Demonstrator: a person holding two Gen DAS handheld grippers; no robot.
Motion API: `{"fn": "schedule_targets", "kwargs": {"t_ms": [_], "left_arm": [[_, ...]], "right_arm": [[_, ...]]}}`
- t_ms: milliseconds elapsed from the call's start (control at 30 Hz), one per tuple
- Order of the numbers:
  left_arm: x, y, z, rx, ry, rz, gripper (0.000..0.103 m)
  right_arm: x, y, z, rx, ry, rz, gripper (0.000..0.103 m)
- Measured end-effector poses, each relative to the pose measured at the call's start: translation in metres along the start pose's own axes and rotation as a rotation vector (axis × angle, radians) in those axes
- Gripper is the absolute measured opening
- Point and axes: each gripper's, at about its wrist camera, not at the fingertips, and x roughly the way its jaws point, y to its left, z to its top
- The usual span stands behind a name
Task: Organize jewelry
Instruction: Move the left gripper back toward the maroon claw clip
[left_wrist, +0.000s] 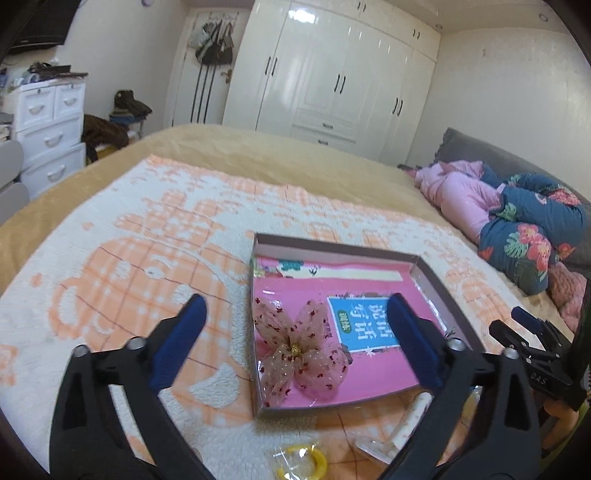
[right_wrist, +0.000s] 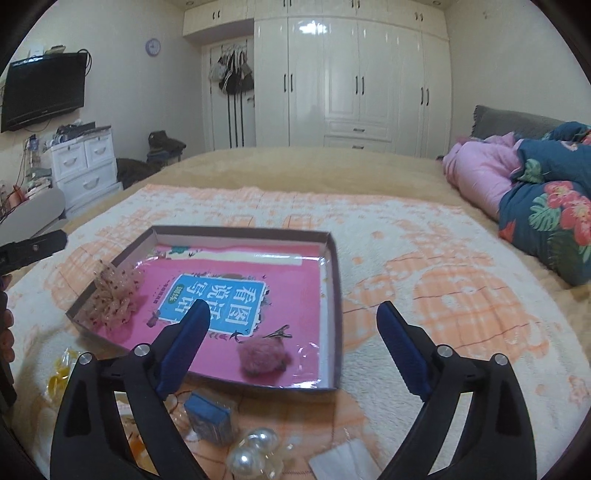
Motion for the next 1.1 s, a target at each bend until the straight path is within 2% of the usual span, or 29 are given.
{"fn": "schedule_targets", "kwargs": {"t_ms": [167,533,733,1100], "left_arm": [[-0.024,-0.001,0.001,-0.004,-0.046,-0.003,0.092],[-0.062,-0.007,-0.01,0.002,-0.08,-0.04,0.092],[-0.074,-0.018,-0.02,0.036,-0.07,-0.073,0.092],[-0.081,-0.029,-0.049,0.094,-0.015,-0.12,0.092]], "right_arm": [[-0.025,-0.007,0.001,0.014,-0.047,-0.016,0.092],[-0.07,-0.008,-0.008,-0.004,-0.076,-0.011,0.092],[-0.083,-0.008,-0.018,-0.022,-0.063,-0.003,0.092],[-0.091,-0.006,-0.053,-0.062,0.018,0.002,0.093]]}}
